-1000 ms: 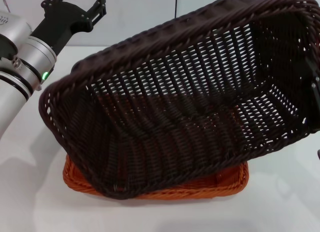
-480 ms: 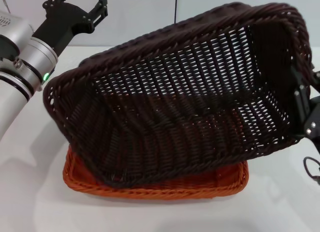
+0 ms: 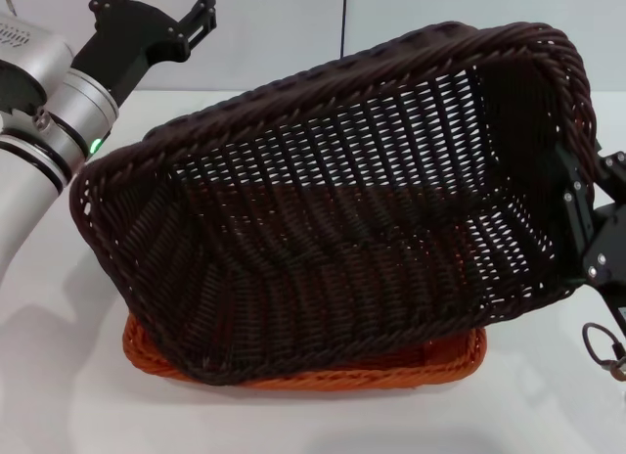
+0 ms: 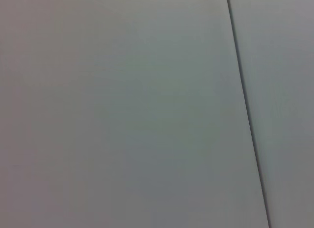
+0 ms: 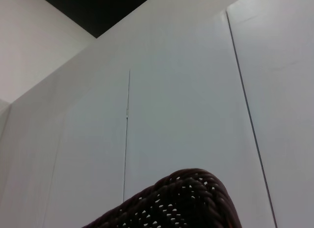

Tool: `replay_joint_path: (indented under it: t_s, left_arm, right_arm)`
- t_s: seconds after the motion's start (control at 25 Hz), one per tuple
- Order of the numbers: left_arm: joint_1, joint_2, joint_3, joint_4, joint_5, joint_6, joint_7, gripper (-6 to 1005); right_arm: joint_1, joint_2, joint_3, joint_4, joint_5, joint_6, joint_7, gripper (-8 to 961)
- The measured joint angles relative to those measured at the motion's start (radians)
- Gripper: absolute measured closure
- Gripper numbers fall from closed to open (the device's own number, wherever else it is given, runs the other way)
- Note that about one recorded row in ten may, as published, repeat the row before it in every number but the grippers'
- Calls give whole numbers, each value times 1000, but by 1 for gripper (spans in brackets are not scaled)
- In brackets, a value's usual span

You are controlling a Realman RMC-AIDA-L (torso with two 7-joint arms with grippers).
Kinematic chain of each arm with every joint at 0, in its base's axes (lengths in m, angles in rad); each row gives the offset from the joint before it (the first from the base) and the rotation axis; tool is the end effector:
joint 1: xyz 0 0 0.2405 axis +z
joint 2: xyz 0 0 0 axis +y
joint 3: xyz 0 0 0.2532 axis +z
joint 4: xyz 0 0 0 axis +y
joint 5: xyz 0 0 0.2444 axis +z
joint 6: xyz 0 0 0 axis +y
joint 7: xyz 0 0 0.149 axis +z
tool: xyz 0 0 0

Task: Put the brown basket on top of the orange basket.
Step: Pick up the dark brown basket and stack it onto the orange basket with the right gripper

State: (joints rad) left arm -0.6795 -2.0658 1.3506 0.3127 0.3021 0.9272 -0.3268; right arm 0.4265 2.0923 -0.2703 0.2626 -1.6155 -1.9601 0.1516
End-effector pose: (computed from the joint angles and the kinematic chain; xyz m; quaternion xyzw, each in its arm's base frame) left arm -0.2368 0.4659 -0.0039 -0.7623 -0.1153 -0.3277 0.5461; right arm 0.2524 0.2444 -0.0528 -0.6975 0.0455 0.5722 0.4291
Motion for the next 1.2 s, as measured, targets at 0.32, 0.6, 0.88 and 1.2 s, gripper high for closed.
replay_joint_path:
  t_s: [0.32, 0.6, 0.88, 1.2]
  left_arm:
    - [0, -2, 1, -1, 0, -2, 11, 187]
    - [-14, -1, 1, -2, 0, -16, 27, 188]
    - [-20, -3, 4, -3, 0, -19, 58, 188]
    - [-50, 0, 4, -14, 0, -40, 78, 188]
  right_arm:
    - [-1, 0, 7, 101, -1, -1, -39, 774]
    - [1, 0, -1, 165, -2, 40, -58, 773]
    - [-14, 0, -1, 233, -22, 123, -144, 773]
    - [-42, 0, -4, 250, -47, 139, -150, 773]
